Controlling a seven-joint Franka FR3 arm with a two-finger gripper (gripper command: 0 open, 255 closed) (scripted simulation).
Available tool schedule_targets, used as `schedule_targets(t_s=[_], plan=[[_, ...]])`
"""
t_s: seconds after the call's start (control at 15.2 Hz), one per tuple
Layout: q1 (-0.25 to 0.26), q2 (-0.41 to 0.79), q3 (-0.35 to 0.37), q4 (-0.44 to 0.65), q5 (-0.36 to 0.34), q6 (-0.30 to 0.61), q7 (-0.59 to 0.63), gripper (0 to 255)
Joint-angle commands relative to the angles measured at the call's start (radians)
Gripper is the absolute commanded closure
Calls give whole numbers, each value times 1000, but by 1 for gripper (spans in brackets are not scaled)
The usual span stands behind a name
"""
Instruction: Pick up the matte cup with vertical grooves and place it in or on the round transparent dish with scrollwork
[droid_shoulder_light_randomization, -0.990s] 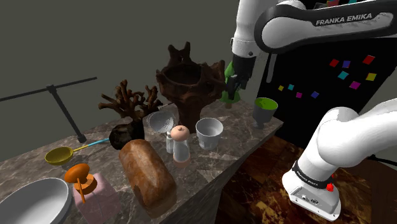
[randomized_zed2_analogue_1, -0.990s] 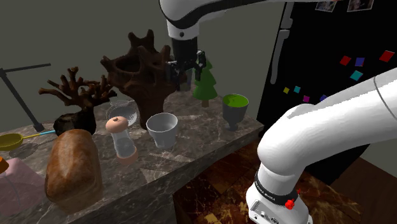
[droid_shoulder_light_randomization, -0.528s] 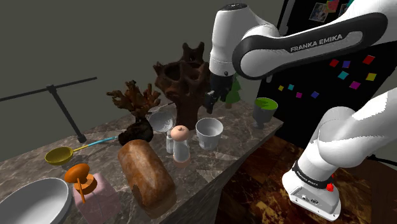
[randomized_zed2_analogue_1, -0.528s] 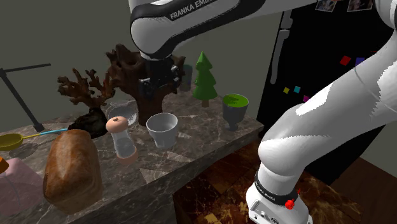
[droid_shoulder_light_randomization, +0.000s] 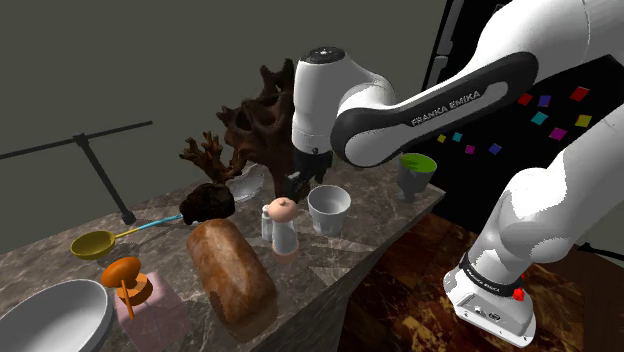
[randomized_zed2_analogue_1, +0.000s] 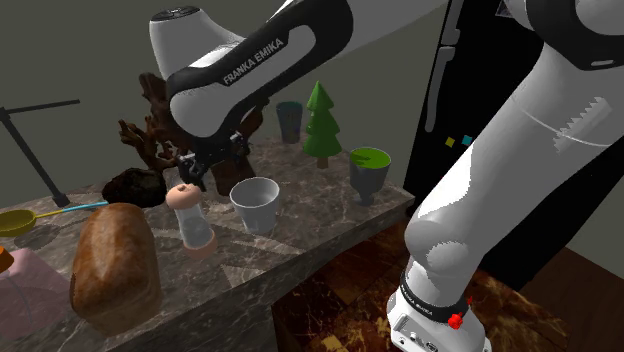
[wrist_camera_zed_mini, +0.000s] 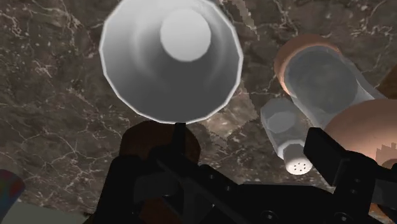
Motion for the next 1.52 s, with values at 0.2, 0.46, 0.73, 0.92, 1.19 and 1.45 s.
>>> schedule_targets(t_s=[0.2, 0.46, 0.73, 0.92, 1.19, 1.45], plan=[[-10, 94, 38, -36, -32, -48, 51, 0], [-26, 121, 50, -61, -50, 3, 64, 0], [-27, 121, 51, -61, -50, 3, 64, 0], [-27, 121, 51, -61, -50, 3, 64, 0], [-27, 122, 50, -61, -50, 3, 63, 255], [-27, 122, 50, -61, -50, 3, 63, 255]])
